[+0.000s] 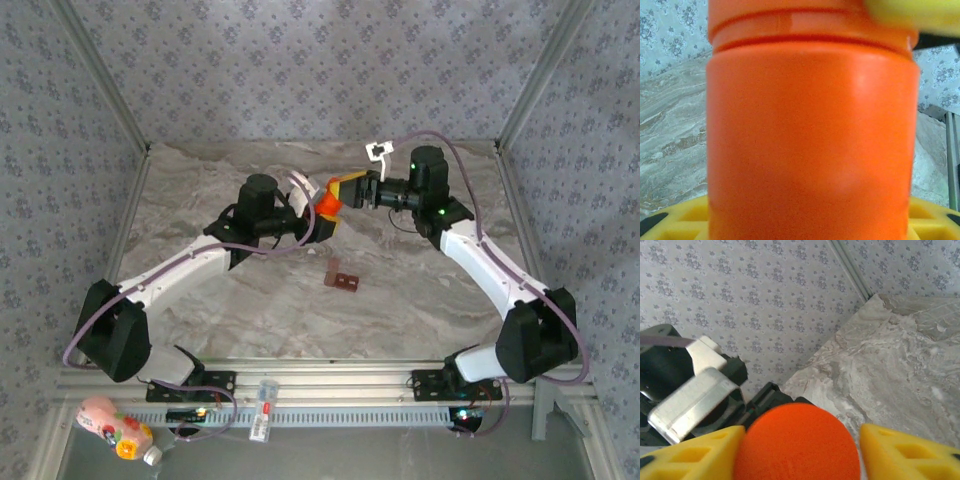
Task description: Sort the pills into containers
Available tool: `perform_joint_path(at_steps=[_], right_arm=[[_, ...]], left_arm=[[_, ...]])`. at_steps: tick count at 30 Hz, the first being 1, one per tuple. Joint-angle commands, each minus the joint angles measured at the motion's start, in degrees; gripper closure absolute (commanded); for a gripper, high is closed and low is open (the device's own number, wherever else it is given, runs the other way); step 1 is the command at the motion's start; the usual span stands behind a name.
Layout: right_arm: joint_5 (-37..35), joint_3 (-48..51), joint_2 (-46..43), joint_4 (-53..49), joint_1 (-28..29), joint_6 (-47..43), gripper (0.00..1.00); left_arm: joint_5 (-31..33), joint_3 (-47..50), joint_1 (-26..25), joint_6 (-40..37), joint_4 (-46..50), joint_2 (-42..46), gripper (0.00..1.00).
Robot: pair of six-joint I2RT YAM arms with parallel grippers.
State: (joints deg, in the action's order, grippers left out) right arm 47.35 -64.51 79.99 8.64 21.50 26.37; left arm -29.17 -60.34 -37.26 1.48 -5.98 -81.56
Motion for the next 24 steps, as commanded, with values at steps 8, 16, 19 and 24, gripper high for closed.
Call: perform_joint_path(at_steps=[8, 16, 19, 24], right_arm=[[-9.39, 4.3, -7.78, 0.98, -6.36, 20.26, 0.19], [-21.87, -2.06, -9.63, -18.29, -2.13, 19.61, 0.17], [-23.78, -3.33, -9.12, -19.59, -0.25, 18.17, 0.17], [-24.29, -6.48, -7.45, -19.7, 2.47, 16.59, 0.16]], left_arm=[[-1.86, -1.86, -0.02, -0.02, -4.15, 0.55, 1.0], [-2.06, -2.15, -0.06, 0.09, -4.33, -0.17, 1.0], [-2.12, -2.2, -0.07, 0.12, -4.46, -0.35, 1.0], [-2.12, -2.41, -0.1, 0.35, -4.44, -0.67, 1.0]])
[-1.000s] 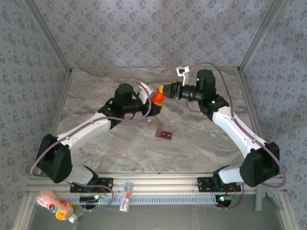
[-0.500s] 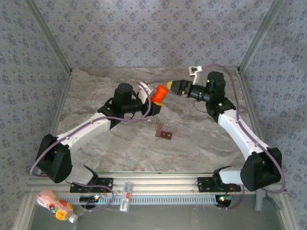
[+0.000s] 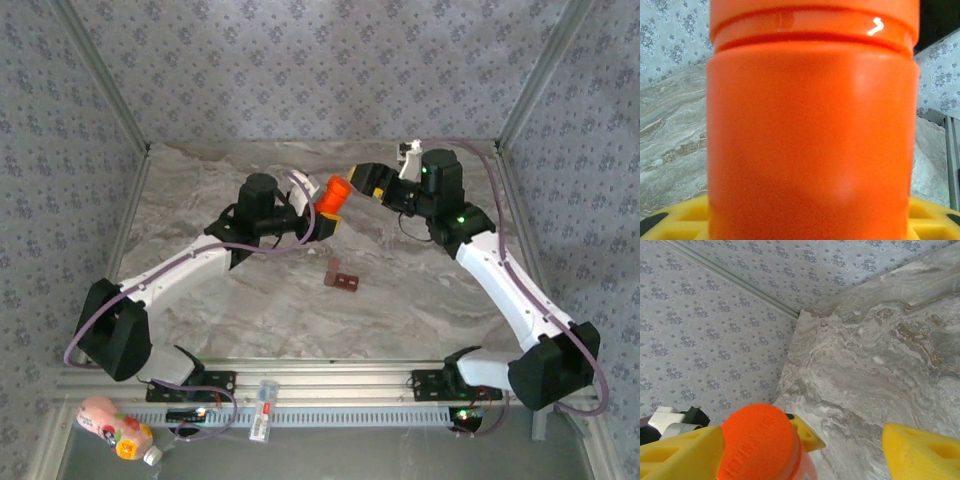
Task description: Sort the pills into containers
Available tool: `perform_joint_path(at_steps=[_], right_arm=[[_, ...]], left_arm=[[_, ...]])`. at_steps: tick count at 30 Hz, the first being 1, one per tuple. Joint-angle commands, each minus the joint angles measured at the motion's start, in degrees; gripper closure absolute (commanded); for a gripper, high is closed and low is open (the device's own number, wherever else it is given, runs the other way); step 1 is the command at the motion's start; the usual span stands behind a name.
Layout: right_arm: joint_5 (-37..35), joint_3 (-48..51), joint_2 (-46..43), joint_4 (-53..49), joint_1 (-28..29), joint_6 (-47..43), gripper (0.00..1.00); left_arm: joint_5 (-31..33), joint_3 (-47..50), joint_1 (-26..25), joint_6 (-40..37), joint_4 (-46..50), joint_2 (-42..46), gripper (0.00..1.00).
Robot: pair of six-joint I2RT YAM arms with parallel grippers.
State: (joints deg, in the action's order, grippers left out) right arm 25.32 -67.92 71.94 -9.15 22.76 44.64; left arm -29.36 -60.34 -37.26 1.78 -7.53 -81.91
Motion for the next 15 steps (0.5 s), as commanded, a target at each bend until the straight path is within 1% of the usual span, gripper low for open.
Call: perform_joint_path(at_steps=[1, 11, 15], right_arm=[[-2.5, -3.39, 0.9, -1.9, 1.83, -1.98, 0.16], [-2.65, -5.73, 4.64, -2.11, 5.82, -2.89, 0.18], [-2.58, -6.0, 5.38, -2.24, 6.41, -3.45, 0.23]], left_arm=[[-1.94, -2.41, -0.15, 0.03, -2.93, -0.31, 1.0], [-1.95, -2.42, -0.11, 0.1, -2.99, -0.33, 1.0], [-1.97, -2.41, -0.19, 0.1, -2.97, -0.28, 1.0]])
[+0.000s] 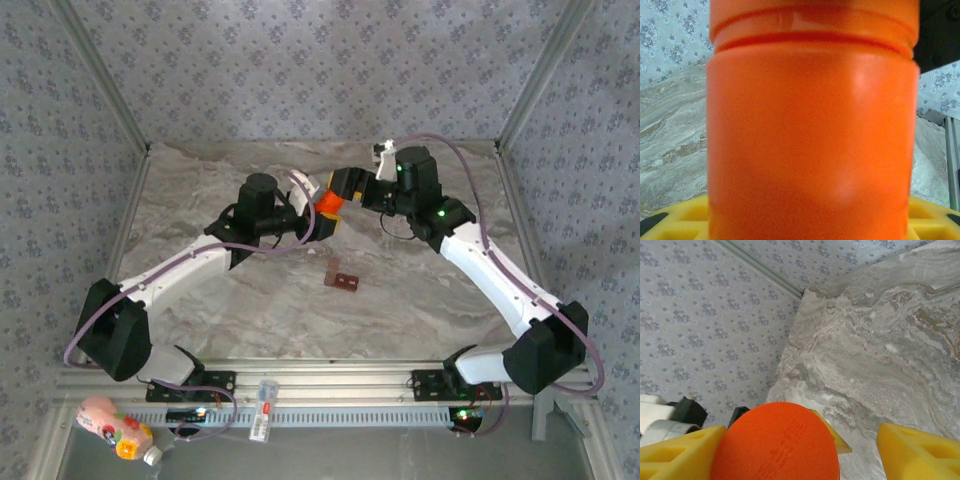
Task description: Sort the pills into containers
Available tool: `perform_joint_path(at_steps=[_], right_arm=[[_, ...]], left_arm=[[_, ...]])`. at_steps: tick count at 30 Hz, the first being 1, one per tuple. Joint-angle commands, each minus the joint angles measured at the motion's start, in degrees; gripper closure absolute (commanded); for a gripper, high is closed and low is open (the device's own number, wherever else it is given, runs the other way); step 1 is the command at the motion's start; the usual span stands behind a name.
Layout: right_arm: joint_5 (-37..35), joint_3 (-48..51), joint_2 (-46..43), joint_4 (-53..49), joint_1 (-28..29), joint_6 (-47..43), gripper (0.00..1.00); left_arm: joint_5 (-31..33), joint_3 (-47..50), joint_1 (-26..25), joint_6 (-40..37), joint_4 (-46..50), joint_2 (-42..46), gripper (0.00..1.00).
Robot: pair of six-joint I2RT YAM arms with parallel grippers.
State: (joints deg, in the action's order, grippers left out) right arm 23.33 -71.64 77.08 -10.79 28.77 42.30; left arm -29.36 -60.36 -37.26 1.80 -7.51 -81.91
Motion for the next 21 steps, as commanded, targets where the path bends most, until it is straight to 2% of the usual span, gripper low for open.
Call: perform_joint_path(at_steps=[1, 7, 11, 17, 19, 21], right_arm=[[-0.57, -2.32, 0.27, -0.69, 0.41, -1.16, 0.27], [0.55, -1.79, 0.01, -0.67, -0.08, -2.9, 0.5], [3.56, 0.12, -0.43, 2.87, -1.5, -5.56, 0.56], [26.55, 8.9, 0.54, 22.06, -7.71, -15.98, 0.53], [32.89, 8.95, 2.5, 23.88, -10.02, -15.71, 0.53], [35.68, 8.12, 4.26, 23.65, -10.95, -14.94, 0.54]], left_arm=[[-1.95, -2.46, -0.12, 0.07, -3.01, -0.29, 1.0], [-2.1, -2.4, -0.2, 0.05, -3.0, -0.33, 1.0], [-2.19, -2.32, -0.22, 0.04, -2.87, -0.17, 1.0], [-2.63, -2.36, -0.24, 0.19, -2.95, 0.17, 1.0], [-2.82, -2.28, -0.25, 0.13, -2.86, 0.26, 1.0], [-2.81, -2.2, -0.19, 0.15, -2.69, 0.42, 1.0]])
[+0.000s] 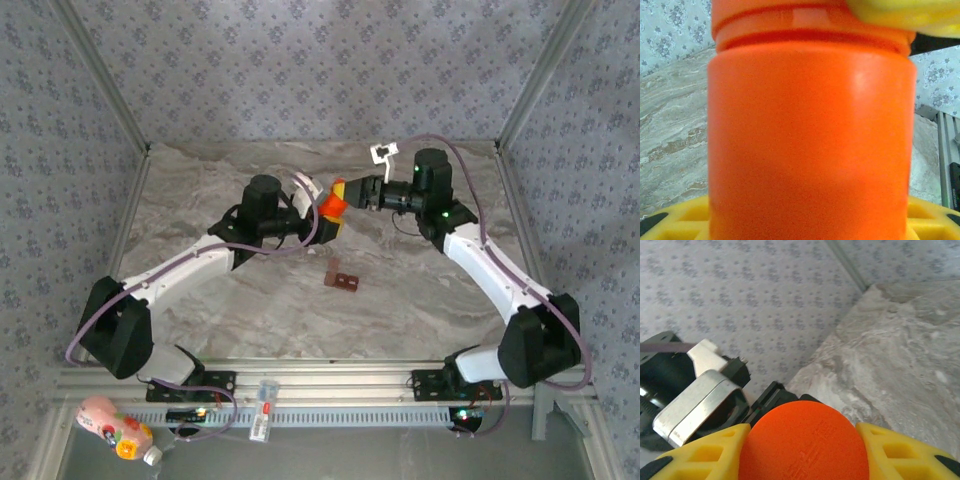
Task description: Sort the pills into containers
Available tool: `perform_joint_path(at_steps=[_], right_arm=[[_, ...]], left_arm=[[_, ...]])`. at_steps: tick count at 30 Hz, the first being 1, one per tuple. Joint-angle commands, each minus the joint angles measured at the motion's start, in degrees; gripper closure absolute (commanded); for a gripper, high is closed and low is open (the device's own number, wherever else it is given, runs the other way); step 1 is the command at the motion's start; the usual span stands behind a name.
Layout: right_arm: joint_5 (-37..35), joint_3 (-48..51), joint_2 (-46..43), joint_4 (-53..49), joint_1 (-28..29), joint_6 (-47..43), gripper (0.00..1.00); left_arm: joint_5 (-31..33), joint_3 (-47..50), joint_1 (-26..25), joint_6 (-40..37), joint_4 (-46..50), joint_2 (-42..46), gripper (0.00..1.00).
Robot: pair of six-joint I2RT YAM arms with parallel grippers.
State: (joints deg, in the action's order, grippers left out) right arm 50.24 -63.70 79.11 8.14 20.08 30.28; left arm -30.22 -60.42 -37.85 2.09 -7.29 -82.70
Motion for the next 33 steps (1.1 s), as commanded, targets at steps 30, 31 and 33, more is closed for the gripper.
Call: perform_joint_path(at_steps=[30, 31, 33], right_arm=[[-31.3, -2.75, -6.93, -13.78, 5.76, 14.33, 0.14], [-31.36, -3.04, -6.72, -13.77, 6.13, 14.12, 0.14], [-31.24, -3.49, -6.28, -13.7, 6.78, 13.83, 0.14]], left_arm=[[-2.16, -2.58, 0.39, -0.2, -2.99, 0.1, 1.0], [-2.16, -2.58, 0.35, -0.21, -2.93, 0.09, 1.0], [-2.15, -2.5, 0.38, -0.14, -2.96, 0.05, 1.0]])
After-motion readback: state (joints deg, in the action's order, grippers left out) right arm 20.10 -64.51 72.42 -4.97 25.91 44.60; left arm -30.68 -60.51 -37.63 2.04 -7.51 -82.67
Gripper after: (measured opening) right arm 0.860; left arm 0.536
